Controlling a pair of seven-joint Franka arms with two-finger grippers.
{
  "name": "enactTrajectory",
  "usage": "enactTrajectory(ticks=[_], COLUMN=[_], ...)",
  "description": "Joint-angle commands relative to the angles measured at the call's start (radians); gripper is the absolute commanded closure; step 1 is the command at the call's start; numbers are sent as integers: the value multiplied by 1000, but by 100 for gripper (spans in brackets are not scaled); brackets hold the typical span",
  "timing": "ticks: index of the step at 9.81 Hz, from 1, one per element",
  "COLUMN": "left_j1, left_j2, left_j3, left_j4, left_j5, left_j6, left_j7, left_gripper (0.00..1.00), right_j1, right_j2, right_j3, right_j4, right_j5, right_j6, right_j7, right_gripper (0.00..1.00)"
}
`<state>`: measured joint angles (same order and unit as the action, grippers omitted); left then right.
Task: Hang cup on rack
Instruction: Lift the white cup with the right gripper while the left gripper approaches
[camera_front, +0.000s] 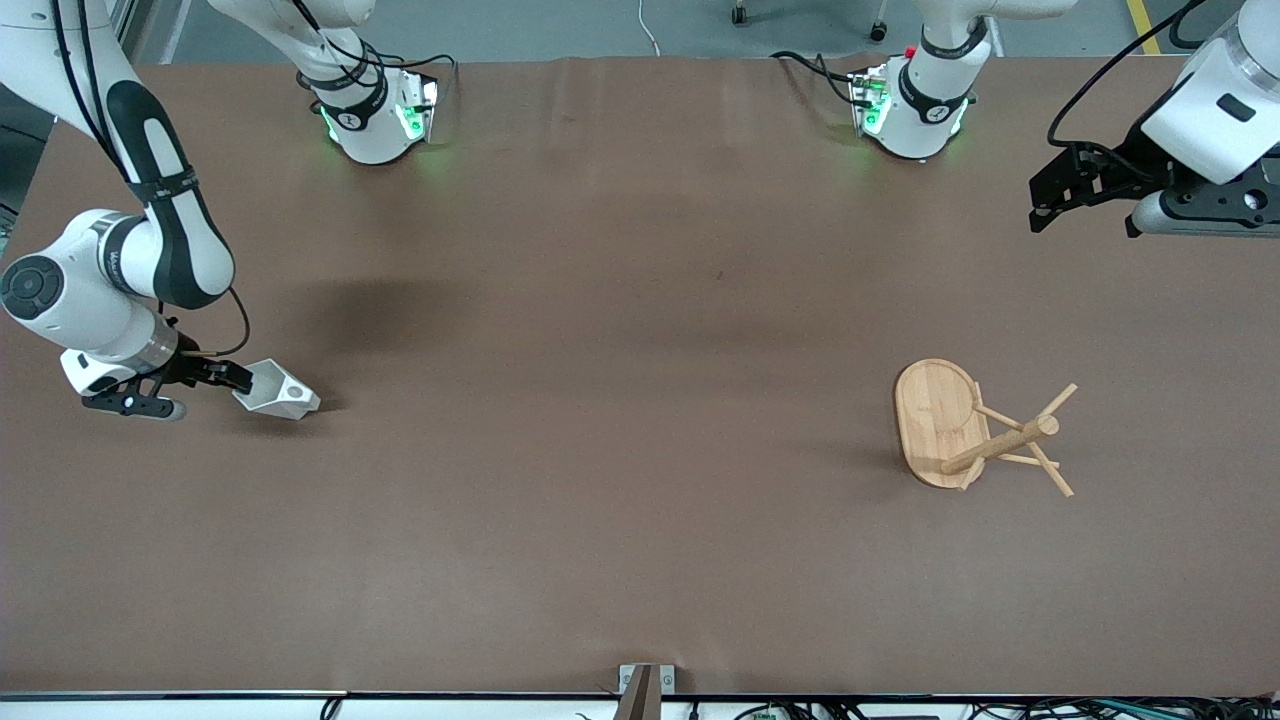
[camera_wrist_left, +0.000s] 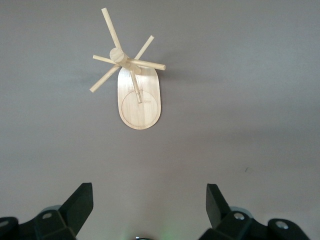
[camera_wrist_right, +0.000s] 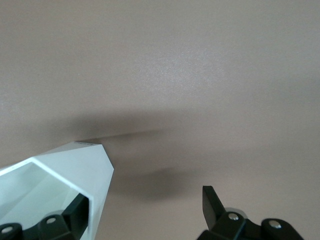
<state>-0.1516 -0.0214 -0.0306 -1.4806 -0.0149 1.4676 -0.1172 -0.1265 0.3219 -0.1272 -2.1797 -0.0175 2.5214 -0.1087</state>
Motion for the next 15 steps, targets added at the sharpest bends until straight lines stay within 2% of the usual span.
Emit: enactTrajectory(ticks=[1, 2, 3, 4, 6, 7, 9, 10, 11, 14, 15], left_j1=[7, 3, -2, -2, -6, -8, -14, -28, -35, -40, -40], left_j2=[23, 28, 28, 28, 34, 34, 32, 37, 37, 37, 38], left_j3=[-2, -2, -2, -2, -3, -3, -8, -27, -64, -214, -274], left_j4=[43, 63, 68, 66, 62, 63, 65, 65, 66, 74, 89], left_j5=[-6, -7, -7, -7, -7, -7, -10, -10, -13, -14, -16], left_j6=[-10, -10, -10, -12, -12, -12, -12, -12, -12, -1, 2], left_j7=[4, 13, 14, 14, 14, 14, 16, 18, 16, 21, 21], left_gripper=[0, 0, 0, 0, 0, 0, 0, 0, 0, 0, 0], right_j1=[-4, -4, -4, -4, -5, -5, -5, -7, -13, 5, 16], right_j2=[-9, -9, -4, 3, 6, 8, 19, 16, 8, 2, 8], right_j3=[27, 34, 38, 38, 37, 37, 37, 35, 34, 40, 55], right_j4=[-20, -25, -23, -23, -23, -20, -2, 8, 46, 341, 407], right_j5=[-2, 11, 63, 91, 108, 123, 134, 134, 134, 139, 183], right_j6=[8, 10, 10, 10, 8, 7, -4, -9, -69, -474, -583], right_j7=[1, 1, -2, -2, -2, 3, -31, -142, -258, -390, -394], right_gripper=[10, 19, 33, 44, 69, 99, 100, 100, 100, 100, 100])
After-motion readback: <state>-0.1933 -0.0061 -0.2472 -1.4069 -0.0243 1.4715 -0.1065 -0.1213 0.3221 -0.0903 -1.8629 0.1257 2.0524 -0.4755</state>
